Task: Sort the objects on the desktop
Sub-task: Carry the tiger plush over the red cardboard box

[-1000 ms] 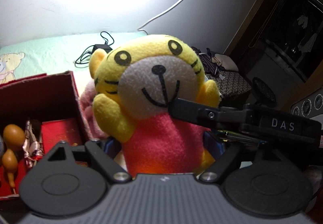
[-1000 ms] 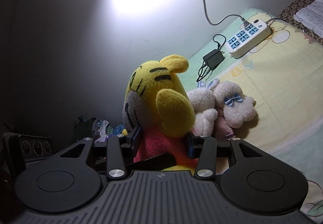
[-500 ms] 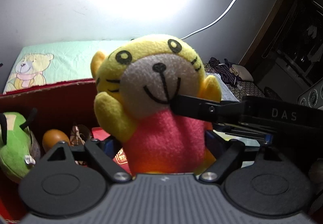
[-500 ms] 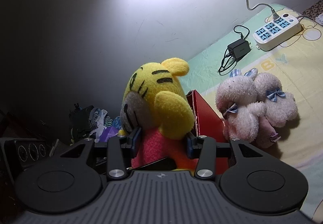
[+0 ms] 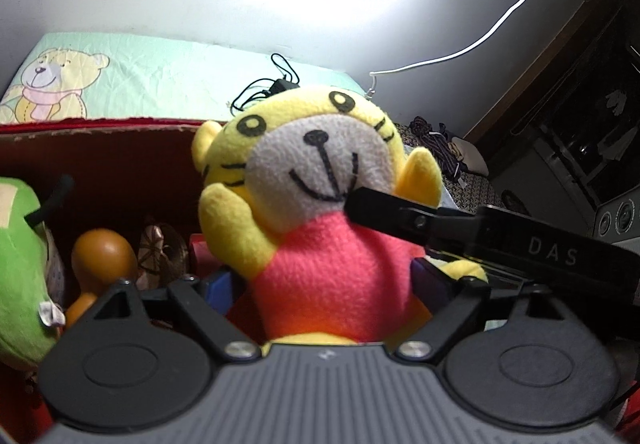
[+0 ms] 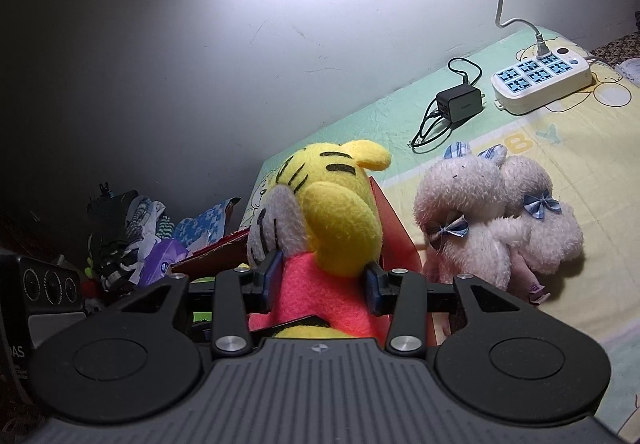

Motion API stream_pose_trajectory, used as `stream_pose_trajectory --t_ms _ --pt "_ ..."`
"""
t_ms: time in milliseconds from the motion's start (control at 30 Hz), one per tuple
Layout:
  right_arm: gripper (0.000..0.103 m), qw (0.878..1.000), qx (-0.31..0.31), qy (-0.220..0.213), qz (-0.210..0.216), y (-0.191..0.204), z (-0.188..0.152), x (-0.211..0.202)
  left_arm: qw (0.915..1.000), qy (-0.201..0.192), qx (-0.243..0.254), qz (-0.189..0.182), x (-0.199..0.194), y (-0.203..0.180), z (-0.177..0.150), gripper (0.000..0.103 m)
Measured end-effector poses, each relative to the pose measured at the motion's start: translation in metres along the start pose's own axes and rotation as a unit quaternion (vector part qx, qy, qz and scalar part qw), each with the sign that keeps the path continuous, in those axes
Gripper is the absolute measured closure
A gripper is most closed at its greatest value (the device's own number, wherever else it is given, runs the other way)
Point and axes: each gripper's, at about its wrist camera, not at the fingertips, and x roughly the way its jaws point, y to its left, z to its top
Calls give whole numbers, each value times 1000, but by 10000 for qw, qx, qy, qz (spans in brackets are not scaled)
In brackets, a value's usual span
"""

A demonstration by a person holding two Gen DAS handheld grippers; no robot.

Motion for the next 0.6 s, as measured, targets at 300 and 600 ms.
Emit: stream_pose_trajectory --t_ms 300,600 --pt "62 9964 -602 288 -524 21 -7 21 9997 88 -43 229 -6 16 -7 13" --pt "63 9901 -907 529 -935 27 -14 37 9986 349 -96 393 12 23 -7 17"
